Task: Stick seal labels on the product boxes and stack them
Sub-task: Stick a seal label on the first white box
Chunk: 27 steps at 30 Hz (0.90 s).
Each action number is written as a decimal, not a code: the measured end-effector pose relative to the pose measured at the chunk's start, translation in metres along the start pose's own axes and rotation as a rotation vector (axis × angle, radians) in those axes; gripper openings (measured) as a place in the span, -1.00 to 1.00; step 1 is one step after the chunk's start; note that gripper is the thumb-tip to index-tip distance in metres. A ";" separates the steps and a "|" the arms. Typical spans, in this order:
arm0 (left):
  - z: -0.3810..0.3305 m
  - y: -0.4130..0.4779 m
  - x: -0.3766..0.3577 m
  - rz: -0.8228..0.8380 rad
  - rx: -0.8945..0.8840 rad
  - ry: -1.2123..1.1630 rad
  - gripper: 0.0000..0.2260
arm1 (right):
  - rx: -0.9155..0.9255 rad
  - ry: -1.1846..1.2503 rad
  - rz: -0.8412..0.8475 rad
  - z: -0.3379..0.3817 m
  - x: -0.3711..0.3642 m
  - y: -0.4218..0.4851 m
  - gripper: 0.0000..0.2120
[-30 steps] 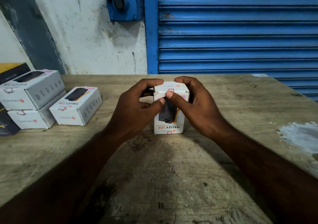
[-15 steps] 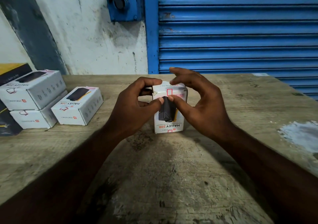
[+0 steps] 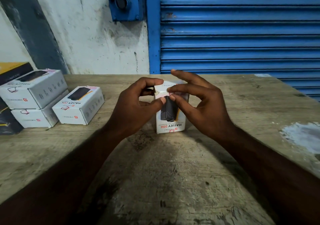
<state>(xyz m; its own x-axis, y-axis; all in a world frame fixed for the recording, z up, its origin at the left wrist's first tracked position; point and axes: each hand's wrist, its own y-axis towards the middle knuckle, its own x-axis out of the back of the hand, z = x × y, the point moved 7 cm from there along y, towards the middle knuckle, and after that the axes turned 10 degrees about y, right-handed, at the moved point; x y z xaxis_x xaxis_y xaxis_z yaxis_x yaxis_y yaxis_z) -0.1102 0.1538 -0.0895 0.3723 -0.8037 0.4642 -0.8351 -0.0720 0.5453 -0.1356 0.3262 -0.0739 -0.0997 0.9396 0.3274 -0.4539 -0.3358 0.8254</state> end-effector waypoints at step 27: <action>0.003 0.001 0.000 0.002 -0.013 0.012 -0.65 | 0.018 -0.102 -0.029 0.000 0.003 -0.001 -0.81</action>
<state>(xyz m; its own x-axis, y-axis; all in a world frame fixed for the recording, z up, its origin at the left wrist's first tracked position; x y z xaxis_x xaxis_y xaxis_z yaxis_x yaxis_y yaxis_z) -0.1123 0.1516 -0.0908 0.3756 -0.7966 0.4736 -0.8305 -0.0624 0.5535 -0.1352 0.3298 -0.0737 0.0042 0.9375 0.3480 -0.4394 -0.3109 0.8428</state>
